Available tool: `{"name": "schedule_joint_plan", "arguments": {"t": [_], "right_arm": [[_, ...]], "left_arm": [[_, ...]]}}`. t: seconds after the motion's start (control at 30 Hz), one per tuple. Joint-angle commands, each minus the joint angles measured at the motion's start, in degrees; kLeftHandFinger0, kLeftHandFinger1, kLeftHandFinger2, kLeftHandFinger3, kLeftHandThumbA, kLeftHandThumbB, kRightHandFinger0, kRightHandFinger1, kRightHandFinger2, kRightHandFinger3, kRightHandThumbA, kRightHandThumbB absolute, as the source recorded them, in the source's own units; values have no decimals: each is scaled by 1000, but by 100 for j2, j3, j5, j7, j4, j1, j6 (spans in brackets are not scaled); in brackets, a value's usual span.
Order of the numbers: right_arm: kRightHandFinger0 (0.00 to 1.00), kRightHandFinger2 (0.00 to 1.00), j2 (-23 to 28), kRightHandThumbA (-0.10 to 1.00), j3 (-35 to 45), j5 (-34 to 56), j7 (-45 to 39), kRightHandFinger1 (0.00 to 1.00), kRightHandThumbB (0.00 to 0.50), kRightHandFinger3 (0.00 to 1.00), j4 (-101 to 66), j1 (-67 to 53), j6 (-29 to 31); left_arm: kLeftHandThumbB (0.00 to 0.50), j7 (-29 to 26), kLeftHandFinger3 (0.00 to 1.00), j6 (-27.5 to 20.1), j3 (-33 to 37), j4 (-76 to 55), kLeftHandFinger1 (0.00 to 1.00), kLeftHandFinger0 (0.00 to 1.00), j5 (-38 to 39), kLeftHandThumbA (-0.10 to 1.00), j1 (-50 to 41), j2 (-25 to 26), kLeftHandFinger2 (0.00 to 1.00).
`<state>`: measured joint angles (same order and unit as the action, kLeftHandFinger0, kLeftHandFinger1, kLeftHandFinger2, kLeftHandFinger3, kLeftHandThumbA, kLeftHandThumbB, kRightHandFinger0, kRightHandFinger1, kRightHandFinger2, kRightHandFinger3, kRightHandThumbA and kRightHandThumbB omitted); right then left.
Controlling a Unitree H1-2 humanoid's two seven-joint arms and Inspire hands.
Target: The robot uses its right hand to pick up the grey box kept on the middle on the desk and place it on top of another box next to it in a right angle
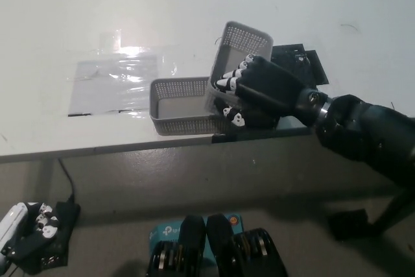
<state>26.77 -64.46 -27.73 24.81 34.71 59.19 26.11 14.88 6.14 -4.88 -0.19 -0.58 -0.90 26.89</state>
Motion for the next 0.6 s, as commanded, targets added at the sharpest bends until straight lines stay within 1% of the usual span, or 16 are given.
{"name": "schedule_joint_plan", "arguments": {"t": [0.0, 0.03, 0.07, 0.1, 0.13, 0.17, 0.2, 0.23, 0.27, 0.3, 0.33, 0.37, 0.43, 0.47, 0.5, 0.57], "right_arm": [[0, 621, 87, -100, 213, 338, -679, 255, 73, 658, 98, 243, 82], [0, 700, 92, -100, 236, 318, -840, 343, 26, 720, 128, 247, 82], [31, 785, 93, -100, 236, 286, -927, 443, 0, 787, 156, 254, 82], [28, 812, 95, -100, 225, 239, -979, 493, 0, 825, 184, 263, 82], [67, 850, 86, -100, 235, 109, -1110, 554, 0, 844, 237, 277, 82], [90, 865, 87, -100, 201, 53, -1070, 599, 6, 835, 272, 315, 82], [68, 834, 82, -100, 97, -53, -974, 581, 0, 774, 338, 330, 82], [45, 812, 75, -100, 78, -101, -943, 563, 0, 738, 362, 328, 82], [32, 769, 77, -100, 38, -127, -919, 525, 0, 708, 361, 319, 82], [2, 749, 85, -100, -42, -138, -815, 498, 3, 674, 350, 328, 82], [0, 728, 79, -100, -81, -170, -735, 471, 9, 647, 367, 325, 82], [0, 724, 75, -100, -101, -210, -704, 467, 4, 643, 380, 321, 82], [0, 711, 57, -100, -143, -251, -644, 441, 11, 628, 412, 309, 82], [0, 715, 55, -100, -147, -250, -648, 439, 27, 630, 412, 307, 82], [0, 719, 47, -100, -151, -275, -649, 443, 29, 636, 420, 298, 82], [0, 708, 50, -100, -170, -220, -704, 424, 53, 626, 340, 265, 82]], "left_arm": [[500, 59, 232, -15, 15, -188, 29, 24, -80, -100, 38, 193, 114], [500, 55, 228, 11, 16, -187, 29, 29, -77, -100, 40, 187, 107], [500, 52, 227, 33, 15, -197, 29, 33, -79, -100, 40, 184, 105], [500, 47, 228, 63, 14, -218, 31, 36, -86, -100, 37, 182, 105], [500, 46, 227, -18, 14, -204, 38, 39, -87, -100, 35, 180, 116], [500, 53, 229, -15, 4, -196, 47, 48, -78, -100, 80, 194, 126], [500, 59, 231, -41, -1, -177, 54, 56, -63, -100, 80, 190, 137], [500, 66, 232, -79, -4, -155, 56, 58, -49, -100, 82, 189, 140], [500, 49, 231, -51, -9, -177, 55, 57, -55, -100, 79, 175, 143], [500, 57, 228, -66, -10, -149, 51, 55, -44, -100, 86, 177, 133], [500, 55, 226, -120, -3, -129, 42, 48, -57, -100, 91, 180, 116], [500, 58, 226, -88, -2, -143, 41, 46, -57, -100, 91, 183, 114], [500, 53, 224, -79, 9, -144, 33, 35, -87, -100, 95, 192, 105], [500, 55, 223, -87, 7, -141, 31, 32, -84, -100, 96, 191, 104], [500, 55, 214, -62, -6, -149, 28, 30, -61, -100, 98, 178, 99], [500, 70, 213, -84, -3, -102, 31, 31, -53, -100, 108, 191, 107]]}}
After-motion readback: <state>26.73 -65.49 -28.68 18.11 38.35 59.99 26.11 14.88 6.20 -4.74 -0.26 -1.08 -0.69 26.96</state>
